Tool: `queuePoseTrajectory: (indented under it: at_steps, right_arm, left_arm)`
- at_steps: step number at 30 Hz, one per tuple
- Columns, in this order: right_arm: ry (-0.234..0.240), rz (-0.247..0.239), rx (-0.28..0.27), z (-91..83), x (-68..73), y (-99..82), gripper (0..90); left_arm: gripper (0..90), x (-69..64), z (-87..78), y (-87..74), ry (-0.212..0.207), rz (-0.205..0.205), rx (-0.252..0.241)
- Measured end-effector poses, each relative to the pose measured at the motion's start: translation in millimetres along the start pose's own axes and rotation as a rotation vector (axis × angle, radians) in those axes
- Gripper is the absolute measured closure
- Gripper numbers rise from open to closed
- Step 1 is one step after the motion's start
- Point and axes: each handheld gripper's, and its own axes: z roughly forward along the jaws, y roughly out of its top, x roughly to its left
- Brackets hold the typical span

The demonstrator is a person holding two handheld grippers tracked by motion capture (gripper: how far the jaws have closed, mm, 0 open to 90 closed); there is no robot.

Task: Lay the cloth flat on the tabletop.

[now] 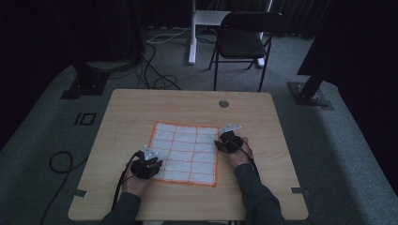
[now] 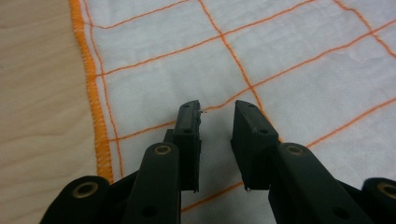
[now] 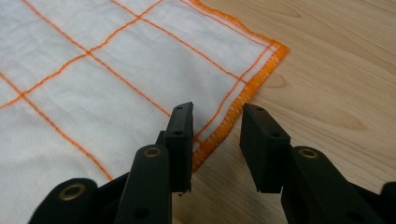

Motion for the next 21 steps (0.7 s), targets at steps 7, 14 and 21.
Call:
queuePoseTrajectory:
  at_steps: [7, 14, 21]
  right_arm:
    - [-0.019, 0.029, 0.0, 3.5, -6.1, 3.2, 64.8]
    - [-0.024, 0.053, -0.003, 6.2, -8.9, 5.4, 64.7]
    - [-0.017, 0.085, -0.005, 4.8, -10.1, 3.5, 62.2]
  left_arm:
    - [72.8, -15.6, -3.8, -6.8, -0.036, 0.003, -0.023]
    - [72.1, -15.5, -4.5, -8.1, -0.061, 0.001, -0.029]
    - [64.7, -6.9, -6.1, -4.4, -0.028, -0.021, -0.048]
